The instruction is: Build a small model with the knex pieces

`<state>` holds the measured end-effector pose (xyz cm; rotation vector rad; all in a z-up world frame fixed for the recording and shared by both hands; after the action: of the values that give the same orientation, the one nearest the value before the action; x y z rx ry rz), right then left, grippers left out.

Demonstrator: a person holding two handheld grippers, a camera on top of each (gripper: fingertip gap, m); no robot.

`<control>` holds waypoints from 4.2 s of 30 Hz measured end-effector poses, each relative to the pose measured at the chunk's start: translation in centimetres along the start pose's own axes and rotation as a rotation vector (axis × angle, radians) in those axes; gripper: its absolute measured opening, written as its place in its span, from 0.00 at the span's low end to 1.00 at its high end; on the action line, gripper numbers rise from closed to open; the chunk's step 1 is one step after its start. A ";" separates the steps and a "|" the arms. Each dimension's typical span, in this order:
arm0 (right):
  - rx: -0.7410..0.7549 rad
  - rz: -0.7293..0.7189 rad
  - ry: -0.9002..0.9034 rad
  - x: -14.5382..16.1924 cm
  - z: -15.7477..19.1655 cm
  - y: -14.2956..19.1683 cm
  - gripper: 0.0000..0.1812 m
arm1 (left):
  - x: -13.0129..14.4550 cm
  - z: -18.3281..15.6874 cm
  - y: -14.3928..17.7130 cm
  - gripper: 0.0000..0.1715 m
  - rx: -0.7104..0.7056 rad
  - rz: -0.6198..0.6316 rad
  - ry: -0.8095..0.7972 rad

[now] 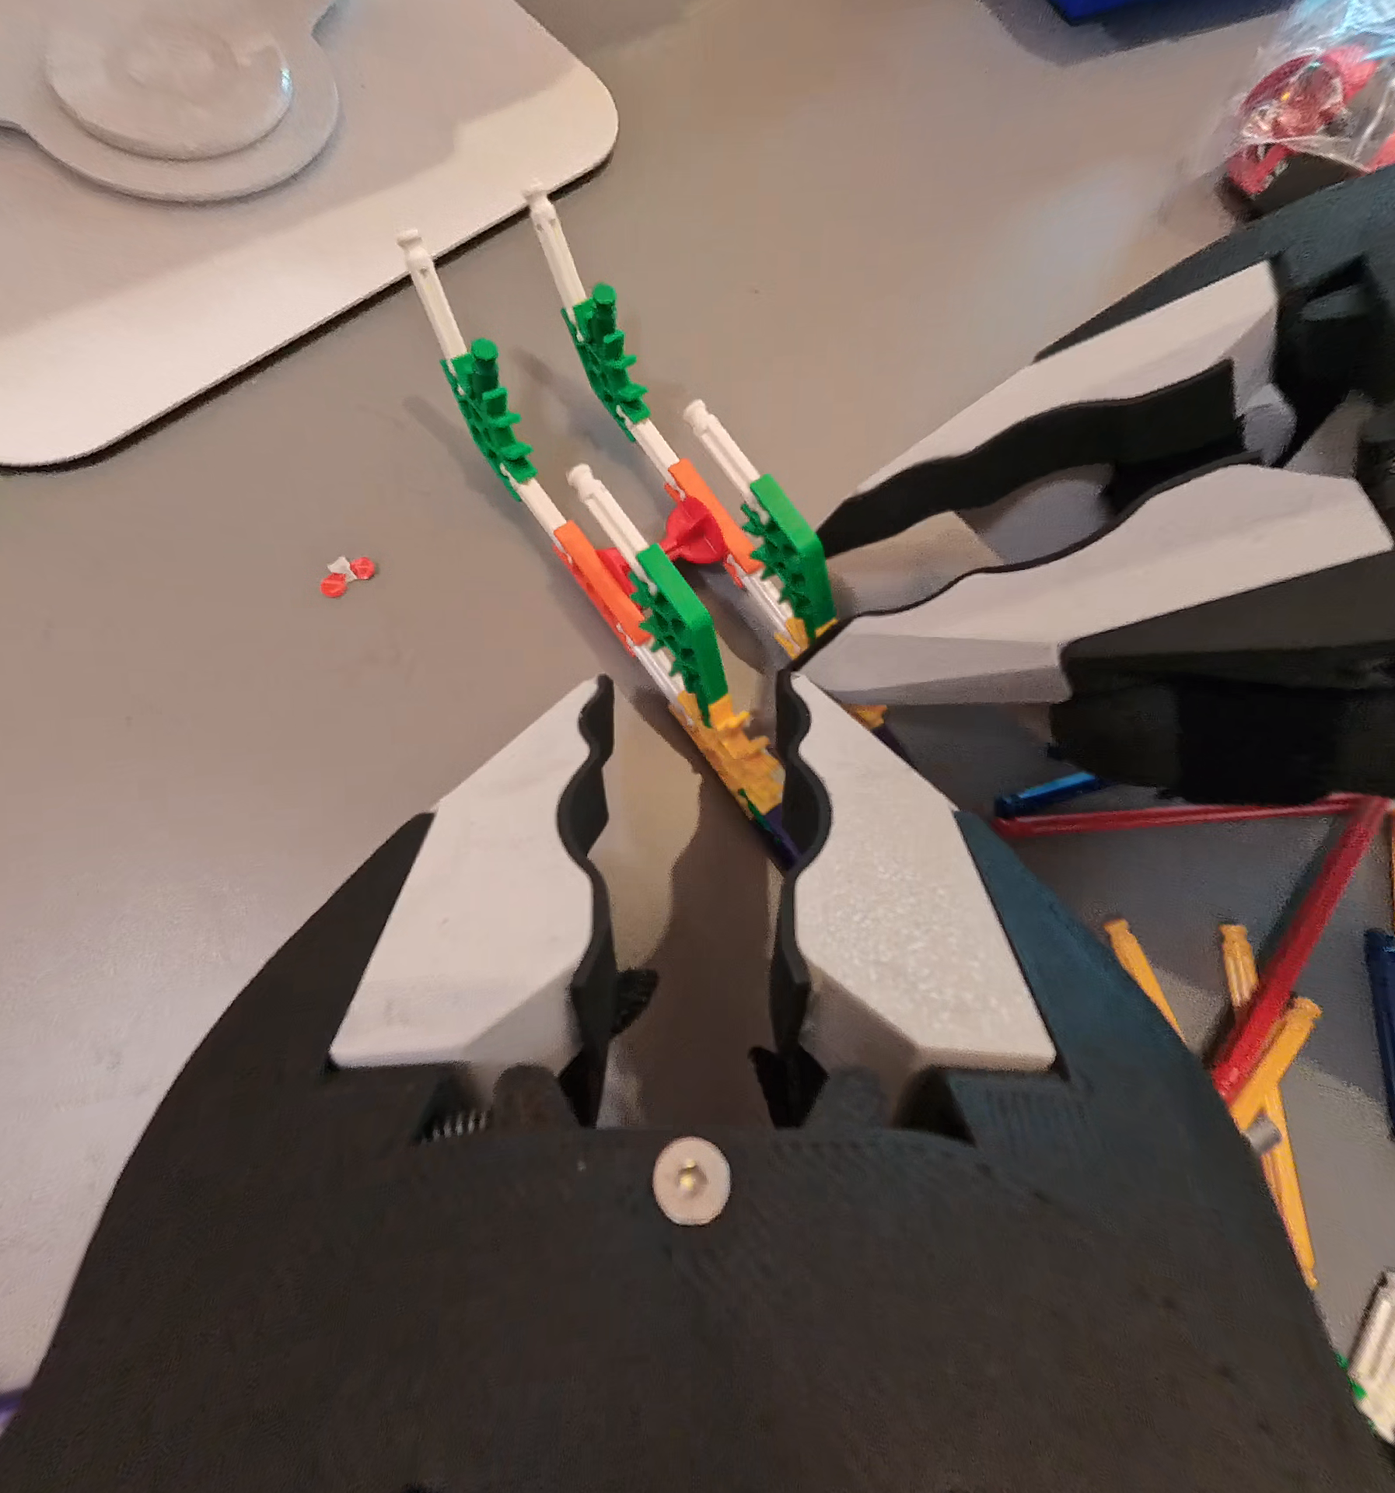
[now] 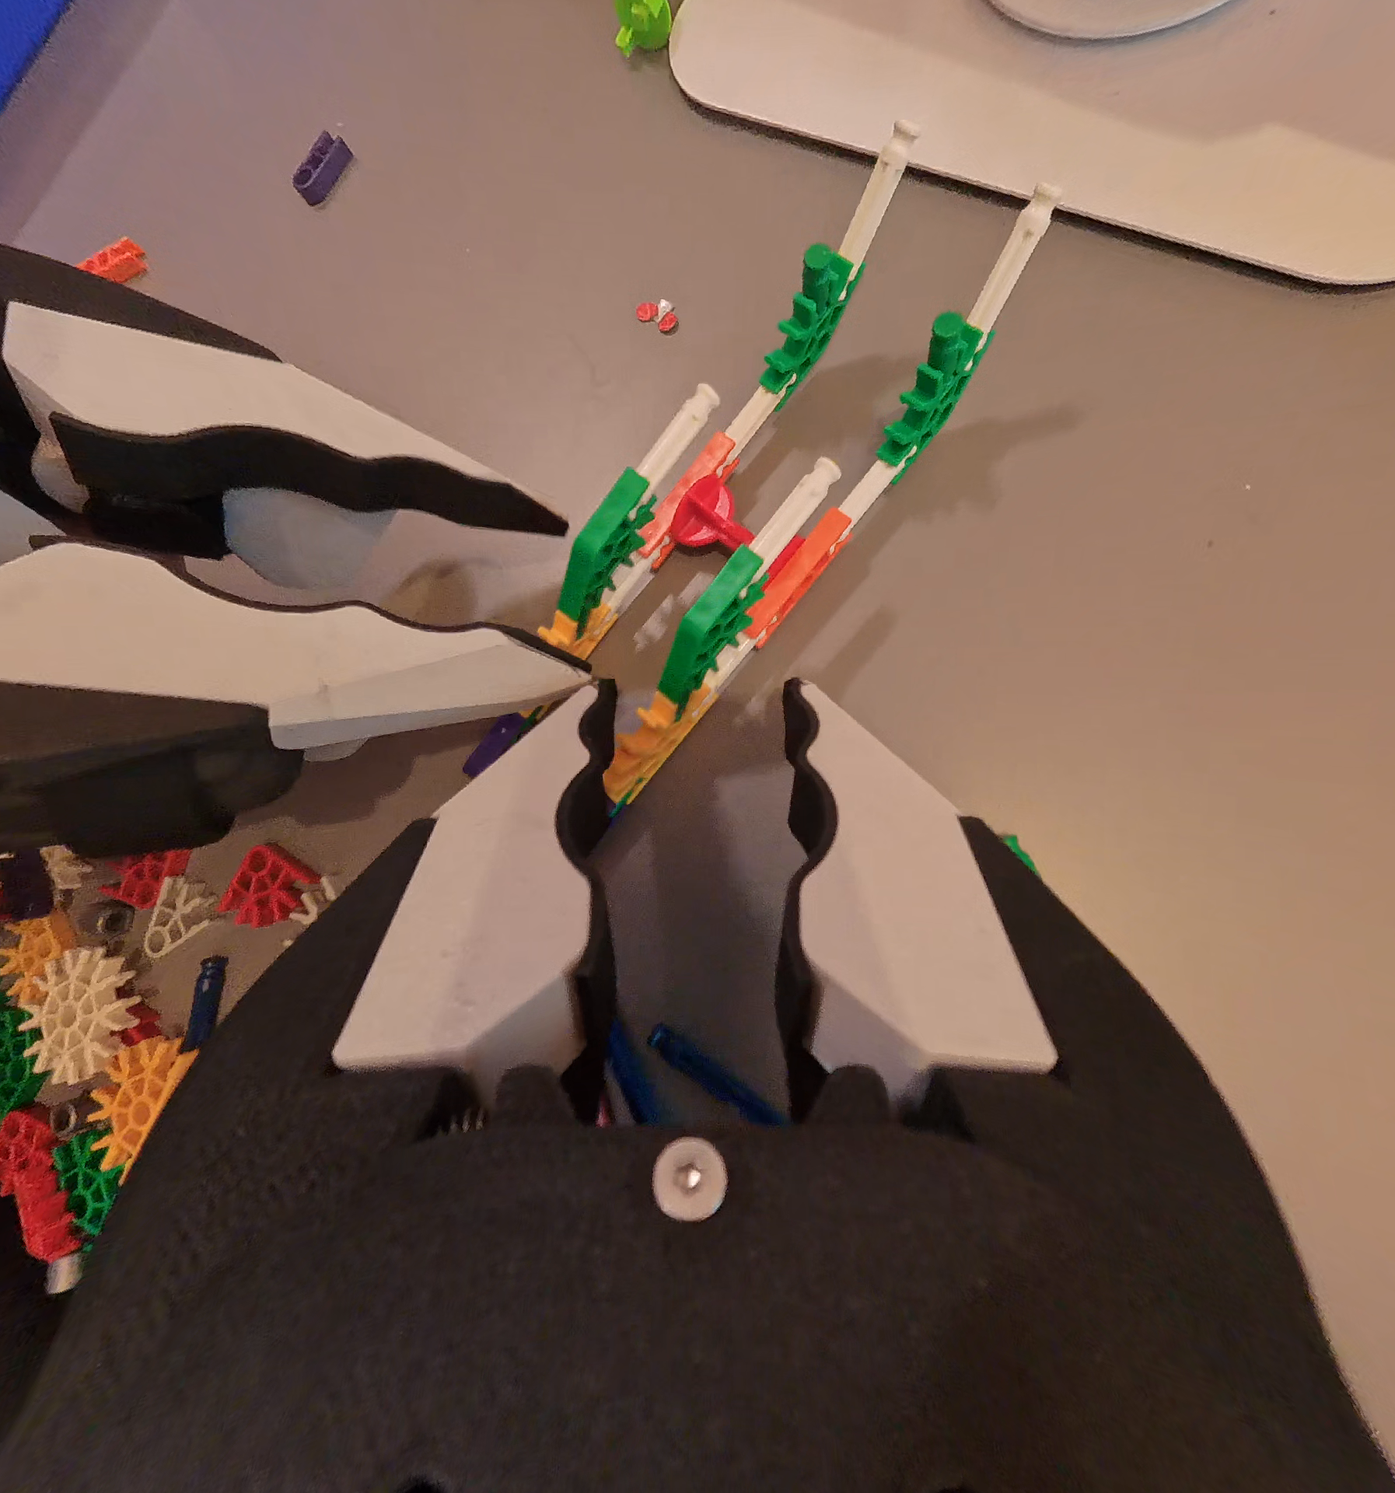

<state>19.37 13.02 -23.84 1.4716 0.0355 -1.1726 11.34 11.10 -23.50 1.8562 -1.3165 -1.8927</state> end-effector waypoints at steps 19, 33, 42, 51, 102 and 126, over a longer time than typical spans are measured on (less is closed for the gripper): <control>-0.105 0.004 -0.052 -0.2 -0.6 -1.3 0.10 | -0.1 0.7 -1.3 0.10 0.092 0.021 0.129; -0.130 -0.002 0.091 -1.5 -0.8 -1.2 0.21 | -1.3 1.3 -1.5 0.14 0.064 0.007 -0.027; -0.044 0.067 0.176 -1.6 -0.9 -1.5 0.13 | -1.4 1.2 -1.7 0.13 0.025 0.019 -0.109; -0.038 0.086 0.171 -1.8 -1.0 -1.4 0.19 | -1.5 1.3 -1.3 0.19 0.008 0.022 -0.140; -0.274 0.162 0.572 -5.9 -2.3 0.7 0.42 | 6.7 -2.4 13.6 0.27 0.154 -0.050 -0.044; -0.191 0.162 0.559 -4.9 -1.4 0.5 0.40 | 9.7 1.8 17.4 0.30 0.025 -0.044 -0.020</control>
<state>18.13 16.79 -20.56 1.5558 0.3930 -0.5840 0.19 -4.83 -18.97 1.8985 -1.3218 -1.9298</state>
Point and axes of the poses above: each gripper's, where its closed fingertips meet, y back along the fingers, x out of its underside, z = x × y across the jaws, the point moved 5 cm from there along y, back along the fingers, and after that the axes turned 2 degrees about y, right-handed, at the moved point
